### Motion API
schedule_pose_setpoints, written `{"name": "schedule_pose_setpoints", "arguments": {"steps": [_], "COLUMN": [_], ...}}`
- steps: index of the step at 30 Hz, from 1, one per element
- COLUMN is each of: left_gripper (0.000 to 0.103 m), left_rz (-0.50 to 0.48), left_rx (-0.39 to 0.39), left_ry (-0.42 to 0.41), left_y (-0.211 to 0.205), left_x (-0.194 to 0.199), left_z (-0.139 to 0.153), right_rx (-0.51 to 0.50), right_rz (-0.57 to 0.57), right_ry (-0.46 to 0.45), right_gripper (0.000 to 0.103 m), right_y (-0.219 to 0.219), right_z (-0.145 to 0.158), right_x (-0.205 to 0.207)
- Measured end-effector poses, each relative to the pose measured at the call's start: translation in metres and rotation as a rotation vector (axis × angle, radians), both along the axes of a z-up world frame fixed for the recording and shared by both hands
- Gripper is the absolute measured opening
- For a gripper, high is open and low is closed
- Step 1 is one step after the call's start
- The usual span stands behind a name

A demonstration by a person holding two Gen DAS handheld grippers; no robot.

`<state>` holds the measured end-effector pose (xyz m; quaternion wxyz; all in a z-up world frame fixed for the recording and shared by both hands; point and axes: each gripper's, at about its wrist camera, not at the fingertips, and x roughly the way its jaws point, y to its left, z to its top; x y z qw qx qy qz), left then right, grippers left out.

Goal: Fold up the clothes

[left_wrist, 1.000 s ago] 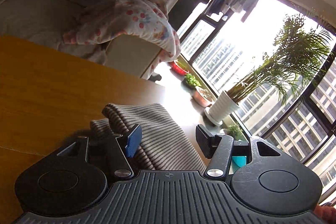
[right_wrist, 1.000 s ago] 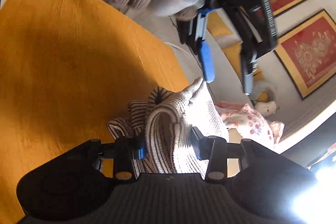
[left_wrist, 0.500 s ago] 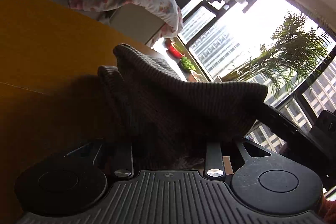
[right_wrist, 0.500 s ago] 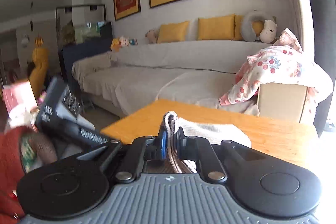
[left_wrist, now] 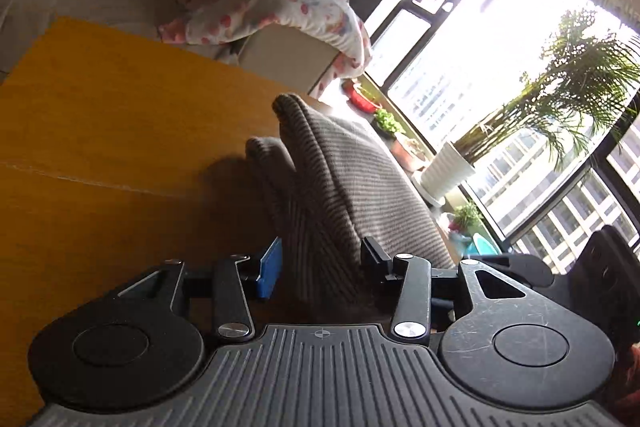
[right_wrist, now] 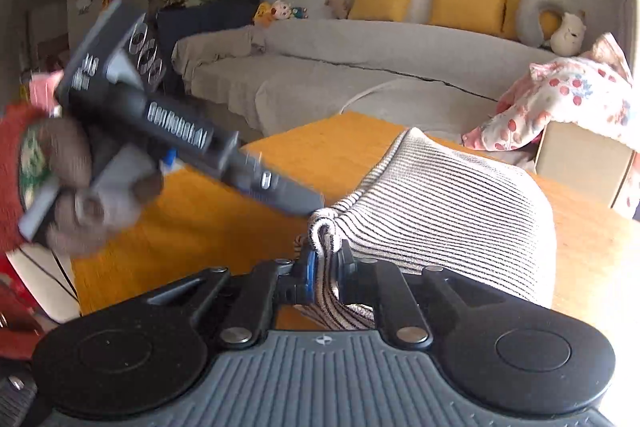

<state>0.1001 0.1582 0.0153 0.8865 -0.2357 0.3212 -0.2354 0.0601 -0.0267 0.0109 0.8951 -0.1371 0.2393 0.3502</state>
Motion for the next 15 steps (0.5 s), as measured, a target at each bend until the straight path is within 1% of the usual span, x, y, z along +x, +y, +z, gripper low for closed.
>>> {"name": "schedule_pose_setpoints", "arguments": {"steps": [2, 4, 6, 8, 10, 11, 12, 13, 14, 15], "left_gripper": [0.048, 0.052, 0.057, 0.058, 0.057, 0.052, 0.047, 0.047, 0.047, 0.047], "left_rz": [0.022, 0.000, -0.061, -0.106, -0.104, -0.085, -0.075, -0.074, -0.079, -0.083], "left_rx": [-0.049, -0.087, -0.121, -0.106, 0.001, 0.070, 0.114, 0.142, 0.152, 0.161], "left_ry": [-0.055, -0.098, -0.103, -0.082, -0.033, -0.008, -0.015, -0.036, -0.041, -0.047], "left_y": [0.008, 0.001, -0.020, -0.042, -0.067, -0.076, -0.081, -0.084, -0.084, -0.085], "left_x": [0.002, 0.007, 0.021, 0.038, 0.057, 0.064, 0.067, 0.066, 0.063, 0.061], "left_z": [0.021, 0.036, 0.043, 0.038, 0.023, 0.013, 0.007, 0.006, 0.006, 0.007], "right_rx": [-0.064, -0.110, -0.139, -0.156, -0.165, -0.158, -0.140, -0.123, -0.101, -0.075], "right_rz": [0.009, 0.009, 0.010, 0.017, 0.021, 0.027, 0.034, 0.041, 0.042, 0.032], "right_ry": [-0.045, -0.085, -0.111, -0.128, -0.153, -0.163, -0.170, -0.177, -0.186, -0.191], "right_gripper": [0.011, 0.011, 0.012, 0.015, 0.017, 0.027, 0.050, 0.066, 0.090, 0.100], "right_y": [0.008, 0.014, 0.019, 0.021, 0.019, 0.014, 0.007, 0.000, -0.008, -0.016], "right_z": [-0.005, -0.008, -0.009, -0.010, -0.006, -0.001, 0.005, 0.011, 0.017, 0.024], "right_x": [-0.010, -0.016, -0.019, -0.022, -0.026, -0.028, -0.032, -0.035, -0.038, -0.039]}}
